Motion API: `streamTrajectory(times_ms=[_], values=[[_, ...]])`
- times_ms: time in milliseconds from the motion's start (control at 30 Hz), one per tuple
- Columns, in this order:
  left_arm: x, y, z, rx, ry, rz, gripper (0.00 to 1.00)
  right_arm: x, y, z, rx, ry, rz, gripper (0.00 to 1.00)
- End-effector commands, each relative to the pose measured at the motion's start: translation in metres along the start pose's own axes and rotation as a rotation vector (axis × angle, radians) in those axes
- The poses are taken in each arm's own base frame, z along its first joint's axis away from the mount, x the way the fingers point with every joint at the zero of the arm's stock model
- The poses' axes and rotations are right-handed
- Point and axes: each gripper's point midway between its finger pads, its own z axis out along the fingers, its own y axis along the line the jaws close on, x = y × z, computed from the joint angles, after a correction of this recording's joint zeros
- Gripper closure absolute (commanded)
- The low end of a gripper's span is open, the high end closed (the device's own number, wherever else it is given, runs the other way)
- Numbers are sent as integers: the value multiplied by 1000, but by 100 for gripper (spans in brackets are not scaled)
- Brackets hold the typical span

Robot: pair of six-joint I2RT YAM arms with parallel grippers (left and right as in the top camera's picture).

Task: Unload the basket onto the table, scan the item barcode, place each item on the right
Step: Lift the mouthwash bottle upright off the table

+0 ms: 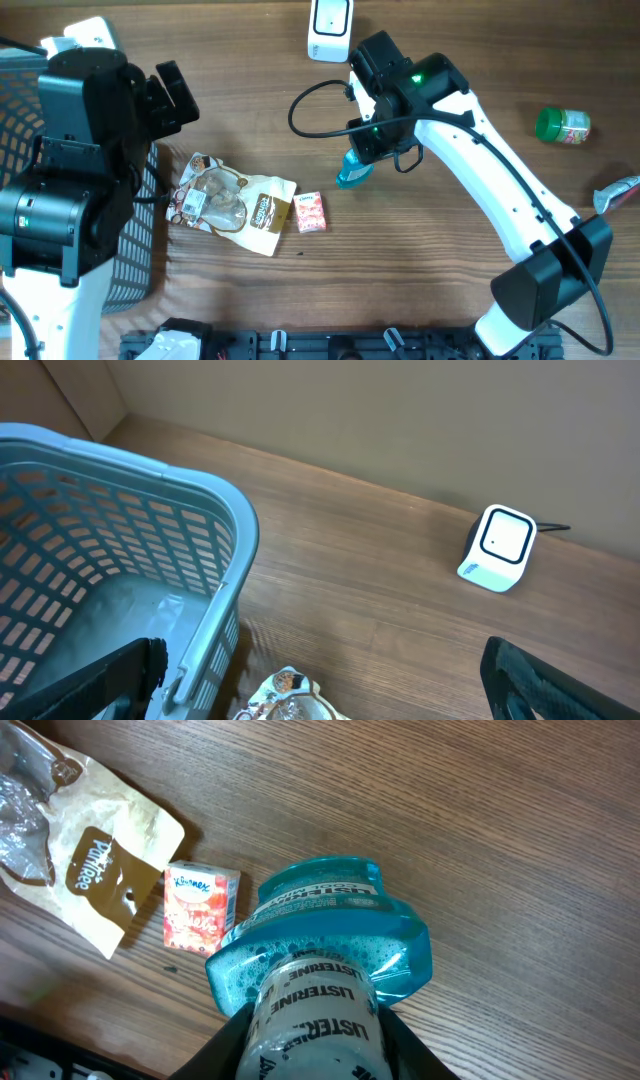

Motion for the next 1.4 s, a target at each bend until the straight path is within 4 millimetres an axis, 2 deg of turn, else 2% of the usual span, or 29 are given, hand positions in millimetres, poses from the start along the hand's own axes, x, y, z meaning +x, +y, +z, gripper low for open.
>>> streamTrajectory(times_ms=[0,333,433,533,600,667,700,733,833,1033,1233,1367], values=[[1,3,2,-18,2,-7,0,-11,4,-12,-14,-50,5,67],[3,4,2,-21,12,-4,0,-37,-4,-8,35,-157,3,64],[6,5,2,-25,22,1,0,-38,-13,-7,84,-165,103,62],[6,5,2,-25,21,0,0,-38,-14,0,87,-148,110,59],[6,5,2,-25,21,1,0,-38,-14,4,90,-139,108,53],[6,5,2,-25,22,1,0,-38,-13,7,86,-128,57,26],[6,5,2,-25,21,0,0,-38,-10,7,75,-123,-43,10],[6,5,2,-25,21,0,0,-37,-4,7,50,-117,-137,0],[6,5,2,-25,21,0,0,-34,11,8,-34,-111,-319,0],[6,5,2,-25,22,0,0,-35,11,20,-33,-85,-425,0],[6,5,2,-25,22,0,0,-27,-1,82,-22,78,-397,0],[6,5,2,-25,22,0,0,-27,-3,89,-17,92,-393,0]])
